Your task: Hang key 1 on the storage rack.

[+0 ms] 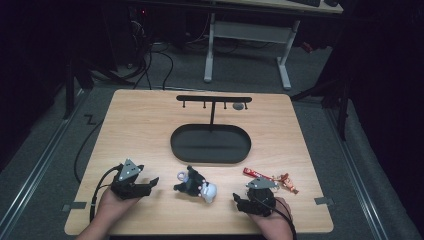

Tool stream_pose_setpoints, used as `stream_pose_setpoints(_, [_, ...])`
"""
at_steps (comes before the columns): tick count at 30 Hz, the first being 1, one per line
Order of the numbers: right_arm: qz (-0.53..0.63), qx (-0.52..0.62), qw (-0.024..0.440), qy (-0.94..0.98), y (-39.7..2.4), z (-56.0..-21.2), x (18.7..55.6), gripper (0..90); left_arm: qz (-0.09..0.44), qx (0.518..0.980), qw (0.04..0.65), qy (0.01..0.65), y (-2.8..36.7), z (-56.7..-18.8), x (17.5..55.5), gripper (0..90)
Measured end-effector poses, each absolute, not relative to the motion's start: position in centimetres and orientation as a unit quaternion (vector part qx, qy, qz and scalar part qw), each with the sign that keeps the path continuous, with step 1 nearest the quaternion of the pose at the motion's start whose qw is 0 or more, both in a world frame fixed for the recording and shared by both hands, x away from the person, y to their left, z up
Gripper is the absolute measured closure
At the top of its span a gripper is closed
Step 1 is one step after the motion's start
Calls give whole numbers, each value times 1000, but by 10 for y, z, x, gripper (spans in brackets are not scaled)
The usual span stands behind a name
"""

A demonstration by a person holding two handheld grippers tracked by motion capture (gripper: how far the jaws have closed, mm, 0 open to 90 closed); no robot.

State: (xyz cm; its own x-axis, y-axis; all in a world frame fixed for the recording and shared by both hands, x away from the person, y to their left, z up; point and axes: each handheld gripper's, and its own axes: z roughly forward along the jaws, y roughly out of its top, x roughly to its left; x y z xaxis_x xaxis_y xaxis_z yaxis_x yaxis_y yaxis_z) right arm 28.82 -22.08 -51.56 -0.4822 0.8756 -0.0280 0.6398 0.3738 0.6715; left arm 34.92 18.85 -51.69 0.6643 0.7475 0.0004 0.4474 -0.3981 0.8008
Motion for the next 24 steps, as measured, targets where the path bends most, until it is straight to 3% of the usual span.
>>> stream_pose_setpoints(24, [209, 447, 168, 853, -207, -501, 299, 318, 178, 828, 407, 341, 179, -518, 344, 268])
